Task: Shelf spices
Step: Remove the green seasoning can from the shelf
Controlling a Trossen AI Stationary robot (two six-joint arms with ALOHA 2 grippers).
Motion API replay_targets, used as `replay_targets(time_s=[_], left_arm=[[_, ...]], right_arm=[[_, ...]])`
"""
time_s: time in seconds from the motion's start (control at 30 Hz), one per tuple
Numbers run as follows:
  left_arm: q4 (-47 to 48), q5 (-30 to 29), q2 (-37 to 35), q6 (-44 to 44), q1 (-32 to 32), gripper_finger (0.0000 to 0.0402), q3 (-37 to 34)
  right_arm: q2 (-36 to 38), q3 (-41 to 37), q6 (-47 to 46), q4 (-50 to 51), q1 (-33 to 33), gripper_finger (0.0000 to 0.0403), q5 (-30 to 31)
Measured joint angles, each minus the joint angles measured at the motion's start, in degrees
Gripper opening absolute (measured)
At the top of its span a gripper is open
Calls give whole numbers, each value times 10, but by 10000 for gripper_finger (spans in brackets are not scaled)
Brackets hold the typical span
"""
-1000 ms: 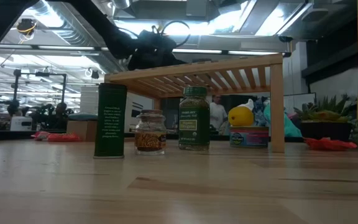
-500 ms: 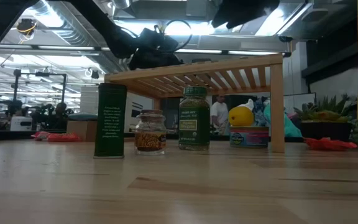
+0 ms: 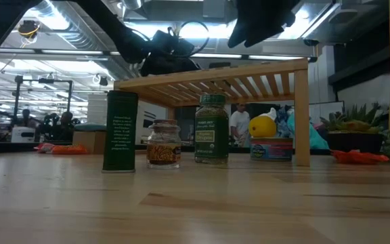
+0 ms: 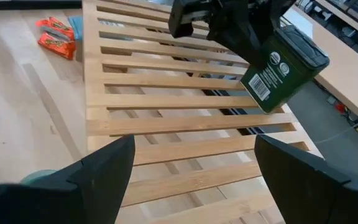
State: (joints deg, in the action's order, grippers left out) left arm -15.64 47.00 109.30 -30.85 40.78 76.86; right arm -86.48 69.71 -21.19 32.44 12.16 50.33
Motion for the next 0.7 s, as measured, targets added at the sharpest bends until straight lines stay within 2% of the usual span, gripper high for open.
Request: replay_targets(time_s=[0.17, 0.4, 0.6, 0.7], left_arm=[[0, 0, 0, 3, 7, 101, 0], [3, -5, -11, 40, 16, 101, -1], [13, -4, -58, 78, 25, 101, -1], [62, -6, -97, 71, 25, 101, -1]], right_arm=[[0, 0, -15, 32, 2, 337, 0], [0, 0, -112, 133, 2, 337, 1], [0, 0, -193, 208, 2, 337, 1], [0, 0, -211, 228, 2, 337, 2]])
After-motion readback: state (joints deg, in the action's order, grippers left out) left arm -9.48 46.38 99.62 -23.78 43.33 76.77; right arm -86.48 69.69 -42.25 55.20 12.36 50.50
